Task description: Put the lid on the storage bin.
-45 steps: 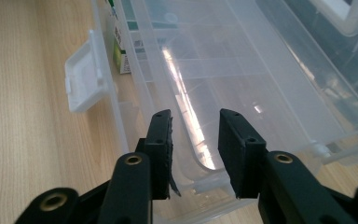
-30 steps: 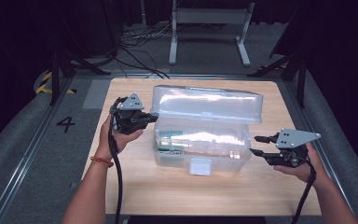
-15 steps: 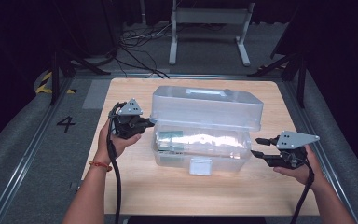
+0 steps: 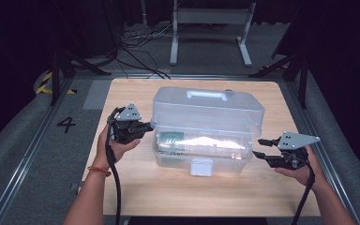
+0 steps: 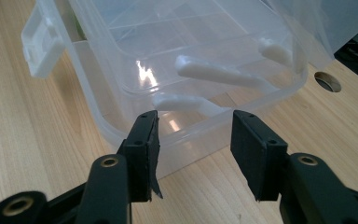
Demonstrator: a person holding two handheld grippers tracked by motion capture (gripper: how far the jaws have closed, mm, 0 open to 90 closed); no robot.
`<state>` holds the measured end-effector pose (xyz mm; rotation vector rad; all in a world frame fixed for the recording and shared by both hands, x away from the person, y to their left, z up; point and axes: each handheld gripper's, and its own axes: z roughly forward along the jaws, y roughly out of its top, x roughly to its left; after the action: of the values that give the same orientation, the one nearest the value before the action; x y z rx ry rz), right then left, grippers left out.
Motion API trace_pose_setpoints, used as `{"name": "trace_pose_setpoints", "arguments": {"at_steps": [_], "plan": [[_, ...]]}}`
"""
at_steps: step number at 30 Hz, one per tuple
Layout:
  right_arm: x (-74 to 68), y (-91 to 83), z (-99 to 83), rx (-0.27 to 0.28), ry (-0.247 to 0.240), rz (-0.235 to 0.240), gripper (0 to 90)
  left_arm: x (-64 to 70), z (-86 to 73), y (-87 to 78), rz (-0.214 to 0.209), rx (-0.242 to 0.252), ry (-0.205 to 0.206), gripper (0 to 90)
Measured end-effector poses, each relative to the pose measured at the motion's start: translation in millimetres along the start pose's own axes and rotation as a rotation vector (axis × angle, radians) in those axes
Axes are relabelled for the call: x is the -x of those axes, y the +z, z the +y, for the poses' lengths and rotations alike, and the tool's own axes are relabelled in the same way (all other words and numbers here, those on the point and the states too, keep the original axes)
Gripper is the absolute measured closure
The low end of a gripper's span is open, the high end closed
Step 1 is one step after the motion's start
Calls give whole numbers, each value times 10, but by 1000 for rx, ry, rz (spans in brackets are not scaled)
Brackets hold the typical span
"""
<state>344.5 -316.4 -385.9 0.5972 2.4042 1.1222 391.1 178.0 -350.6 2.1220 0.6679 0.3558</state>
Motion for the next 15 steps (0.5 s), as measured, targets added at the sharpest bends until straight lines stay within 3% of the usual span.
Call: {"name": "trace_pose_setpoints", "arguments": {"at_steps": [15], "plan": [[21, 32, -65, -11, 20, 7, 524, 36, -92, 20, 3, -38, 19, 890]]}}
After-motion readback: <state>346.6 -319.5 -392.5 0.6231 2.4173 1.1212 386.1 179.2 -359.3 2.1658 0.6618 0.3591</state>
